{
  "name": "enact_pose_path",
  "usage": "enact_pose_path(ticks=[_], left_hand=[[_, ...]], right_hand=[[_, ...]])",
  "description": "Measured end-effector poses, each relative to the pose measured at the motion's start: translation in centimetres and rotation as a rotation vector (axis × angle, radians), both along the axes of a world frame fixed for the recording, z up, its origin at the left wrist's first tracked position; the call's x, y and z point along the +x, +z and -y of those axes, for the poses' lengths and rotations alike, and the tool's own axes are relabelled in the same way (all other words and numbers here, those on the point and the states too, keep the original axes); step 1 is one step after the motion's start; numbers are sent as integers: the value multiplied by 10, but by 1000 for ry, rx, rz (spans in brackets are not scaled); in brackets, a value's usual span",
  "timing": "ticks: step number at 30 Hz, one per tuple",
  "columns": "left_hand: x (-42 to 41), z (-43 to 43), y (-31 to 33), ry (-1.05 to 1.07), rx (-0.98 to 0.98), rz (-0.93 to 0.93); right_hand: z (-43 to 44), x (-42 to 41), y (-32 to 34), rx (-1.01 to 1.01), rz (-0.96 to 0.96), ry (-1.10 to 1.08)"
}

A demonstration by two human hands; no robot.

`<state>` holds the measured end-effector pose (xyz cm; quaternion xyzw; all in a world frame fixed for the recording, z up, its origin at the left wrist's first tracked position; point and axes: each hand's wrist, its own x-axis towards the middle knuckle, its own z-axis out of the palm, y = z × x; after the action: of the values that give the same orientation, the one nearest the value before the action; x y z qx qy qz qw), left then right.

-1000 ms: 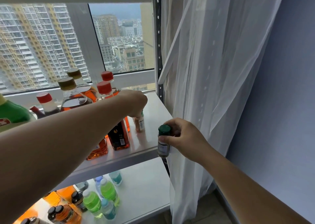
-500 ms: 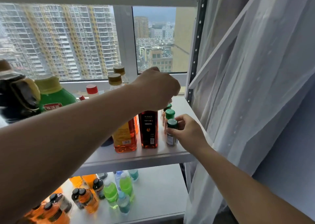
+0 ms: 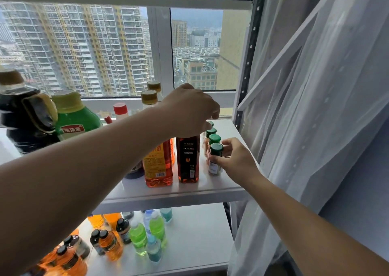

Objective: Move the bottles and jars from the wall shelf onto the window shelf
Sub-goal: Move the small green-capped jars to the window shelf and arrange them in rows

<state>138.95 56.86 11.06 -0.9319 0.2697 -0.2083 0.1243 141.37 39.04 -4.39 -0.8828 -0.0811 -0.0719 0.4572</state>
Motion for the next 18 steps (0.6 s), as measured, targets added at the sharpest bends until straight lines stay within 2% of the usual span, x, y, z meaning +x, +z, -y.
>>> enact_pose_path(ticks=[3,6,10,18], left_hand=[[-9,-1,1,-81,-70,78],[-26,-1,3,-134,-249,104],[-52,2,-13,-112,-415,-37],[-102,10,-77,50,-564,-290]], right_hand=[[7,-9,3,-4,6,-16],[16,-22,5,24,47,-43],[31,-44,7,-31,88,-23],[61,-83,4,-270,156,40]])
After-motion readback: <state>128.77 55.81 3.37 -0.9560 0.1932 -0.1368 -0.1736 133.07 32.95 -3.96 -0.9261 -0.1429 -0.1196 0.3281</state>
